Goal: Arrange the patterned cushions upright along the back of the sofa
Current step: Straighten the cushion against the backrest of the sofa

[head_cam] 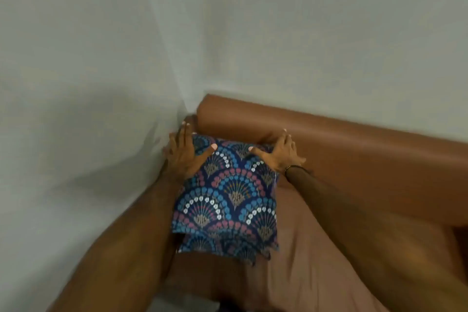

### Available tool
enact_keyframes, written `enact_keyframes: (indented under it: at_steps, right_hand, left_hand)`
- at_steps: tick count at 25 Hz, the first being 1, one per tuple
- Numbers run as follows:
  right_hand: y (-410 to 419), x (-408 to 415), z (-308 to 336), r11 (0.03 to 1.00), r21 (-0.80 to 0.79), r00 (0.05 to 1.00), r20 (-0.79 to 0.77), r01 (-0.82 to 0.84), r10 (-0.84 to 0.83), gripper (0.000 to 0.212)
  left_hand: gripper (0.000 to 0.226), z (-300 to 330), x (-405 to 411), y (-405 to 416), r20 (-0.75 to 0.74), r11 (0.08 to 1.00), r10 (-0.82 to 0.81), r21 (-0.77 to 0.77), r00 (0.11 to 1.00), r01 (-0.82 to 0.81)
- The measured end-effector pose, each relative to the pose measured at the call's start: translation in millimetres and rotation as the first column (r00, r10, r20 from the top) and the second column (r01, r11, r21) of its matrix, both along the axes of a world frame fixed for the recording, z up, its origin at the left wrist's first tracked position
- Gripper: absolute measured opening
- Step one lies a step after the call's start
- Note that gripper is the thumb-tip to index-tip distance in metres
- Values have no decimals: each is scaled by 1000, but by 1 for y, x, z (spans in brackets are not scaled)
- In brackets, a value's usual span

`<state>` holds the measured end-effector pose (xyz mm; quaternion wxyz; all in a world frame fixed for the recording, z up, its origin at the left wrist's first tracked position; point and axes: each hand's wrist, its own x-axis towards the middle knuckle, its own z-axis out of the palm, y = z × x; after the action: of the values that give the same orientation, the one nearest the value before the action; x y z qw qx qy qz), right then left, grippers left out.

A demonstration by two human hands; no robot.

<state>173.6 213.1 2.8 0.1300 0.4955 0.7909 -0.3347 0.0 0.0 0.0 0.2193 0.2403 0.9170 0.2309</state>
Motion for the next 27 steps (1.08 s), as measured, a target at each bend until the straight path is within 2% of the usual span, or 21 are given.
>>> enact_keyframes:
  at_steps: [1,2,3,4,6,7,9,11,13,17,20,23,27]
  right_hand:
    - [-2,1,-33,987,-132,995,47,95,-89,141]
    - [1,2,-65,950,-275,989,43,151,-145,132]
    - [-2,10,-99,887,-408,976,77,217,-203,106]
    - [-11,20,-114,813,-517,956,40,270,-292,79]
    - [-28,33,-101,728,-603,907,-19,325,-420,53]
    - [-29,35,-87,701,-621,860,-85,349,-503,50]
    - [-23,51,-62,610,-701,747,-167,370,-644,69]
    - [-4,78,-37,559,-744,632,-243,365,-736,82]
    - [26,117,-20,587,-723,565,-329,364,-756,79]
    - [105,228,-4,660,-635,526,-431,401,-733,92]
    - [174,335,-33,675,-547,539,-416,495,-732,93]
    - [235,438,-78,671,-480,535,-406,565,-741,93]
    - [308,566,-161,653,-410,491,-437,637,-754,102]
  left_hand:
    - [123,-25,3,-2,101,998,66,-30,993,-63]
    - [128,-43,2,-2,228,992,126,-6,965,-128]
    - [138,-60,7,-7,343,973,213,4,915,-229]
    - [149,-73,10,-11,432,952,271,10,860,-305]
    - [158,-73,8,-13,510,908,366,-11,779,-419]
    - [152,-63,7,-11,537,892,377,10,755,-453]
    - [127,-41,11,-1,583,857,373,81,722,-509]
    - [115,-18,32,14,584,843,296,213,756,-495]
    - [117,5,70,43,531,833,212,341,820,-437]
    - [114,7,181,136,472,840,-18,485,881,-242]
    - [117,-34,283,213,475,860,-157,497,866,-116]
    - [115,-93,382,280,486,868,-226,494,844,-52]
    - [112,-201,504,359,497,862,-305,506,812,14]
